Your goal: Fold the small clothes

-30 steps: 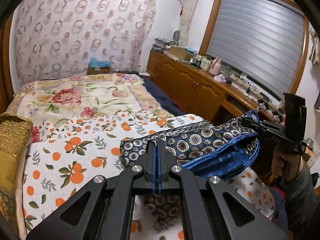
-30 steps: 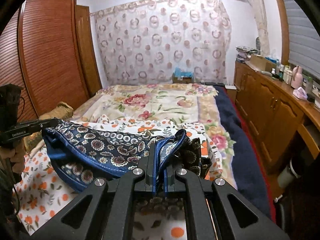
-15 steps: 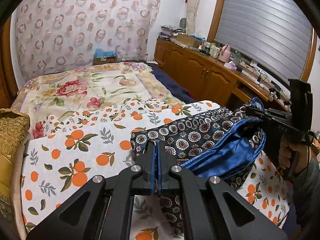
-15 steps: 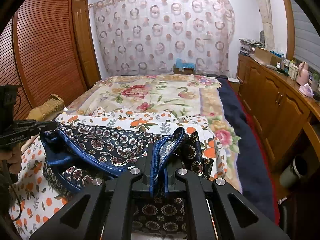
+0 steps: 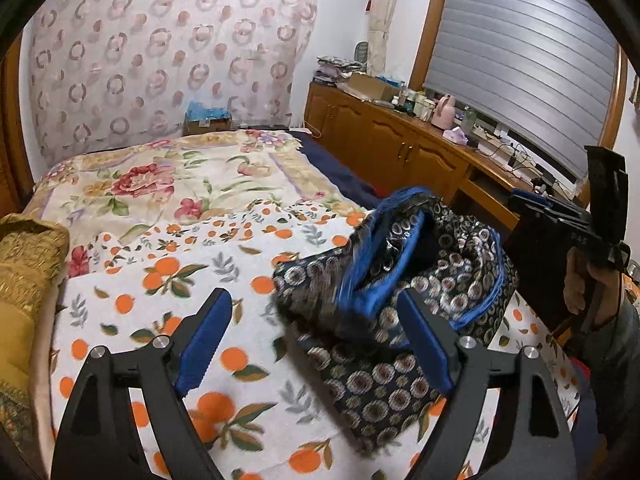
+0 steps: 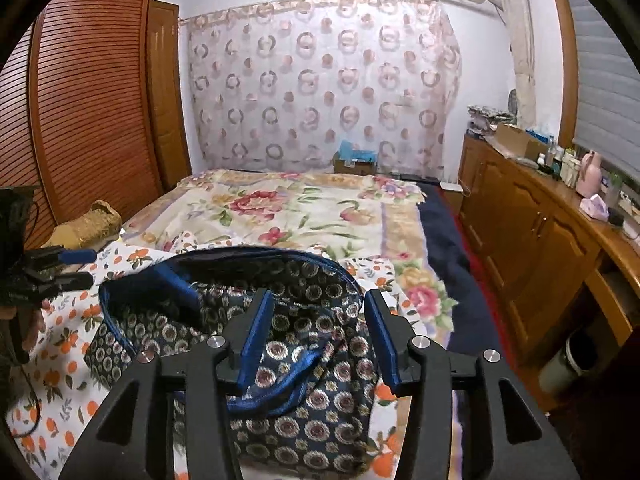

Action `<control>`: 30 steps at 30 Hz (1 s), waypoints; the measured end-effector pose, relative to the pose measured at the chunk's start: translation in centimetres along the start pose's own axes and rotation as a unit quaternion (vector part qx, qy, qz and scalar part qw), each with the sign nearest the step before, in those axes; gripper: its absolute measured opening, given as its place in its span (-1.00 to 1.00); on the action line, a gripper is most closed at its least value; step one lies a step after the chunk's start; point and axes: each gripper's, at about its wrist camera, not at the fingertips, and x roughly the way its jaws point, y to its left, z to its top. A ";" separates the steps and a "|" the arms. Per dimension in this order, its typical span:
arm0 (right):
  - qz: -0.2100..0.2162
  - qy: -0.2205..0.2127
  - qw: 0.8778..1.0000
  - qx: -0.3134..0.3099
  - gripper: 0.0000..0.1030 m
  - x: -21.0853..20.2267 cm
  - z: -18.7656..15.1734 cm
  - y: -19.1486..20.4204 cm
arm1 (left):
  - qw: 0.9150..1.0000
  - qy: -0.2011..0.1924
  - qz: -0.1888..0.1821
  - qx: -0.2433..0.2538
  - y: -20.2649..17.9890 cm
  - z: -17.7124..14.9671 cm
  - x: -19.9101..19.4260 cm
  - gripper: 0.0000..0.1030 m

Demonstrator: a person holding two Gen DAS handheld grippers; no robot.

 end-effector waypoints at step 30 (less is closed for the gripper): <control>-0.062 0.111 0.991 -0.043 -0.02 11.6 0.8 -2.8 | 0.992 0.054 0.110 0.005 3.2 2.5 8.2 0.65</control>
